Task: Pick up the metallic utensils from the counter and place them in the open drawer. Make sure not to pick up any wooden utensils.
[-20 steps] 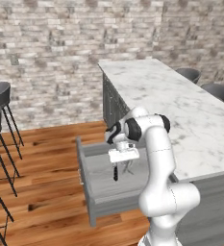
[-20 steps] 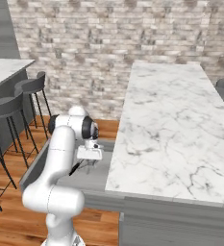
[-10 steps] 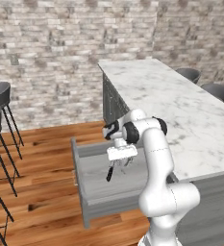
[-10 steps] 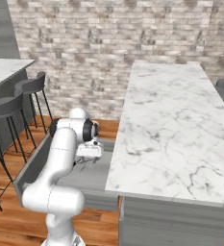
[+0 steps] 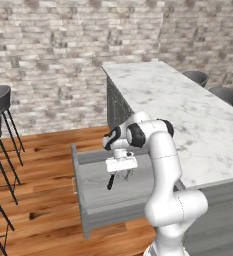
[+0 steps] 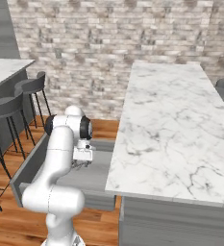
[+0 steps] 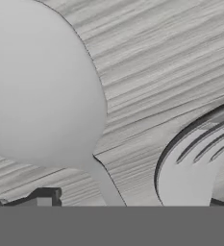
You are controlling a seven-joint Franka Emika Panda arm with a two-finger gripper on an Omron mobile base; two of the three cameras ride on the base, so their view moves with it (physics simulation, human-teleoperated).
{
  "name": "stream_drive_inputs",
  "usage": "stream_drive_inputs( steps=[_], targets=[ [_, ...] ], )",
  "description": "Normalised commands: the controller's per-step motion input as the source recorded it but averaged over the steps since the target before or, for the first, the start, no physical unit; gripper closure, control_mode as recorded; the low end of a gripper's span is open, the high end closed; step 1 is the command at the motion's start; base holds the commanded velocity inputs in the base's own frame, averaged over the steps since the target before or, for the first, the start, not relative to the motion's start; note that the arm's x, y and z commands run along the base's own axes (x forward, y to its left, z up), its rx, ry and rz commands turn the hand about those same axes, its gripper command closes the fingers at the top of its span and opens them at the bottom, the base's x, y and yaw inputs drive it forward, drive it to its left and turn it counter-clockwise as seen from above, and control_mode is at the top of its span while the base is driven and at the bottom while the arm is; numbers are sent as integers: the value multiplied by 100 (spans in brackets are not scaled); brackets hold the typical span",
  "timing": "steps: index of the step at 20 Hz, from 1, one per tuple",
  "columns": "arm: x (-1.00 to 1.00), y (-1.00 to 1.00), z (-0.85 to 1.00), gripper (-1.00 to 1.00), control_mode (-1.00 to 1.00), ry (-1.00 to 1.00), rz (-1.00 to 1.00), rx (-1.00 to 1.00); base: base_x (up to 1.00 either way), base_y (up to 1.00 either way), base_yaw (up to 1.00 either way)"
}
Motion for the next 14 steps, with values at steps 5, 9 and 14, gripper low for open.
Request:
stream_drive_inputs(
  steps=[5, 9, 14],
  targets=[
    [-35, 0, -93, -100, -100, 11, 0, 0, 0, 0, 0],
    [-44, 33, -13, -100, -100, 4, 0, 0, 0, 0, 0],
    [-50, 61, -14, -100, -100, 8, 0, 0, 0, 0, 0]
  ],
)
